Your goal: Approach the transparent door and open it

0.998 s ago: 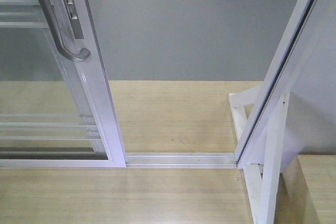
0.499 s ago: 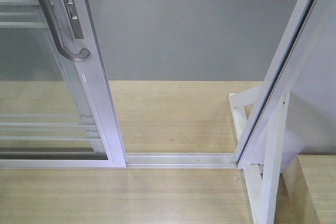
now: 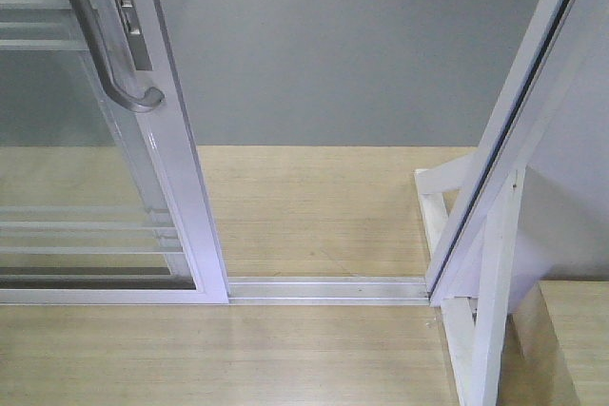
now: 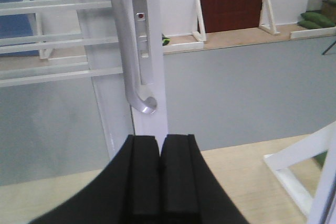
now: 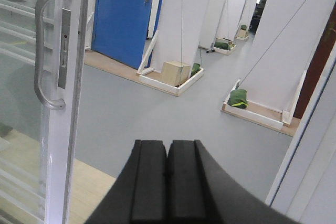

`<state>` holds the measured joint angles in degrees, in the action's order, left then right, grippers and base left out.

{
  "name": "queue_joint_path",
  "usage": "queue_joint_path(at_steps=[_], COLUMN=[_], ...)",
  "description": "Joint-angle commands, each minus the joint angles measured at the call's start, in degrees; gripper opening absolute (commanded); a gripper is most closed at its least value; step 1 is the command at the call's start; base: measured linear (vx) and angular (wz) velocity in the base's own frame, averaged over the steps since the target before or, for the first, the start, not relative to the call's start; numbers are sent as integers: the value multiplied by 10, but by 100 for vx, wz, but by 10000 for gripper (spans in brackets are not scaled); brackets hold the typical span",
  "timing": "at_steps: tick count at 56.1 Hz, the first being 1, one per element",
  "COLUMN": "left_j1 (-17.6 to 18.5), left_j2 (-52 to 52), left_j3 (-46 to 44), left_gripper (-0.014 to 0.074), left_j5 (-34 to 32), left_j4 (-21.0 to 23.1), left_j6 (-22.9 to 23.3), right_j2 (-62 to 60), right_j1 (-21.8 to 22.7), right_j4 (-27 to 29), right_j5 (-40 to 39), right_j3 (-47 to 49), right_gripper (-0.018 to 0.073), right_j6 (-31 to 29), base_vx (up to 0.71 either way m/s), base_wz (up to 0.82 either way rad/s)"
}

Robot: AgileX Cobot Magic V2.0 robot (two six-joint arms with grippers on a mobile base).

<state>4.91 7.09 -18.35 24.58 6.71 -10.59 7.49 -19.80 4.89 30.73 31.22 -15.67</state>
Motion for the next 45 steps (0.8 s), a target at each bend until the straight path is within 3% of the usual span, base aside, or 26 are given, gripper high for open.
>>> queue_joint_path(at_steps=[1, 16, 19, 45], left_j1=[2, 2, 2, 2], left_j2=[-22, -86, -86, -86], left_j3=[30, 191, 187, 188], left_gripper=[0, 1, 1, 1], left_j5=[-84, -251, -218, -211], left_j4=[-28, -19, -28, -29], left_j6=[-1, 31, 26, 34], right_j2=[8, 8, 8, 8], right_j1=[-1, -1, -1, -1], right_j4=[1, 1, 1, 1], right_j5=[-45, -45, -44, -45], right_j3=[16, 16, 16, 16], right_gripper=[-6, -6, -6, -6], right_j6=[0, 0, 0, 0], base_vx=[0, 0, 0, 0], base_wz=[0, 0, 0, 0])
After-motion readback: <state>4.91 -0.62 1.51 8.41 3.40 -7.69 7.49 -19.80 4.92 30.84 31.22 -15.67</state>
